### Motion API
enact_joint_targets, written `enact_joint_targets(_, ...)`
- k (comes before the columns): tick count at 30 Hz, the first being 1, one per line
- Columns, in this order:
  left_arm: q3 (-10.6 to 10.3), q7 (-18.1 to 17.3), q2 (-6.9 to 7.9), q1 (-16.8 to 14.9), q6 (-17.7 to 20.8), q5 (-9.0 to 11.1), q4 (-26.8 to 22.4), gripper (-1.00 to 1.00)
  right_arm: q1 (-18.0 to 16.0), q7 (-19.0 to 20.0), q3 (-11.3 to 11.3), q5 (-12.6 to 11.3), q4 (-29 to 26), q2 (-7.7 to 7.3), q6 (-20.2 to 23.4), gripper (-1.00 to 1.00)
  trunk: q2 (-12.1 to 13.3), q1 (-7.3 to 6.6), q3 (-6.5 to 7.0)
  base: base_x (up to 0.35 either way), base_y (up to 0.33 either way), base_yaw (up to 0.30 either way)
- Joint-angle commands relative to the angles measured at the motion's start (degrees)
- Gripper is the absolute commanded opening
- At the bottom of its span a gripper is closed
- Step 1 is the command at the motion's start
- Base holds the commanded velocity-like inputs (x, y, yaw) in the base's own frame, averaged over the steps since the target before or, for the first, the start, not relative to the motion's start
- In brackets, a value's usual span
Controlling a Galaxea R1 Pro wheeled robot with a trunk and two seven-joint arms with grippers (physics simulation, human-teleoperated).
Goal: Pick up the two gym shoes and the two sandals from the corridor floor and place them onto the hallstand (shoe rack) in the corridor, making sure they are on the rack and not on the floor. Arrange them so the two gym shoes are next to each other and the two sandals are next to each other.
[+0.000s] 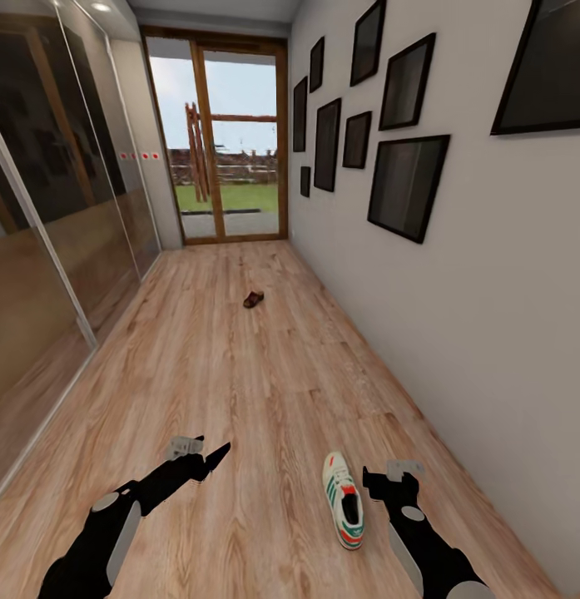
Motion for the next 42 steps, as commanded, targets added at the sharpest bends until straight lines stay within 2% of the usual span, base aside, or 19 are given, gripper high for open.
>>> enact_joint_targets(1, 0.1, -0.3, 0.01, 0.0, 0.5, 0.4, 0.0, 1.00, 0.0, -0.4, 0.4, -0.5, 0.1, -0.03, -0.2, 1.00, 0.0, 0.02, -0.05, 0.327, 0.000, 0.000)
enact_joint_targets(10, 0.0, -0.3, -0.28, 0.1, 0.5, 0.4, 0.1, 1.00, 0.0, -0.6, 0.4, -0.5, 0.2, 0.01, -0.3, 1.00, 0.0, 0.02, -0.31, 0.333, 0.000, 0.059)
enact_joint_targets(14, -0.8, -0.2, -0.31, 0.1, 0.6, 0.4, 0.1, 1.00, 0.0, -0.6, 0.4, -0.5, 0.2, 0.01, -0.3, 1.00, 0.0, 0.02, -0.52, 0.285, 0.000, 0.119)
enact_joint_targets(26, -1.9, -0.2, -0.22, 0.1, 0.6, 0.4, -0.5, 1.00, 0.0, -0.6, 0.4, -0.5, 0.2, 0.01, -0.3, 1.00, 0.0, 0.02, -0.65, 0.061, 0.000, 0.027)
enact_joint_targets(42, -1.8, -0.3, -0.21, 0.0, 1.3, 0.4, -0.5, 1.00, 0.0, -0.6, 0.3, -0.6, 0.2, 0.04, -0.4, 1.00, -6.4, 3.54, -4.10, 0.001, 0.000, 0.000)
